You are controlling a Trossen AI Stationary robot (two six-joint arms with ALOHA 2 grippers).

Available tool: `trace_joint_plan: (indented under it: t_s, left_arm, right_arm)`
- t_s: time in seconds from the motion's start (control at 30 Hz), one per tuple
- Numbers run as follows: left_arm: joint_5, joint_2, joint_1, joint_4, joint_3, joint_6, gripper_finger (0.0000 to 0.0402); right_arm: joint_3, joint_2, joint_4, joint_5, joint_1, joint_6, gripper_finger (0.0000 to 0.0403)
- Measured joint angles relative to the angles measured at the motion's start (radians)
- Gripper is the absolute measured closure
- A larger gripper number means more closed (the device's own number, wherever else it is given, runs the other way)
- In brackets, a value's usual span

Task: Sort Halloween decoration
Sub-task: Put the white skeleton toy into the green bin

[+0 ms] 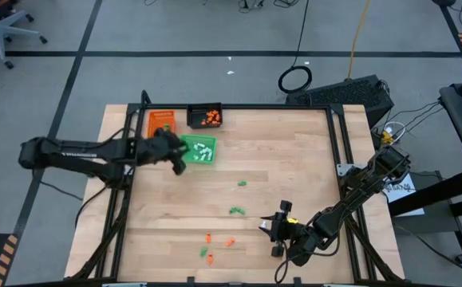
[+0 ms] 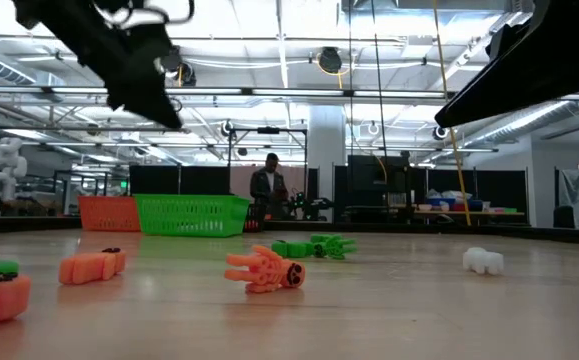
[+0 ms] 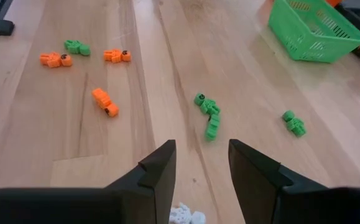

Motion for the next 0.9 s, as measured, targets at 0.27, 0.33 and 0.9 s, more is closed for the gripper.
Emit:
trace_joint_plan:
  t_s: [0.27,0.33,0.9]
  left_arm:
    - [-0.047,0.09,-0.318,0.219,0.0,0.0,0.0291]
    - [-0.085,0.133,-0.376,0.262,0.0,0.005,0.0291]
    - [-0.151,0.448,-0.508,0.556,0.0,0.052,0.0291]
  right_arm:
    - [0.0,0.0,0.008,-0.003,0.0,0.022,0.0271]
    - [0.0,0.0,0.007,-0.003,0.0,0.034,0.0271]
    - [0.0,0.123,0.175,-0.014,-0.08,-0.039,0.0235]
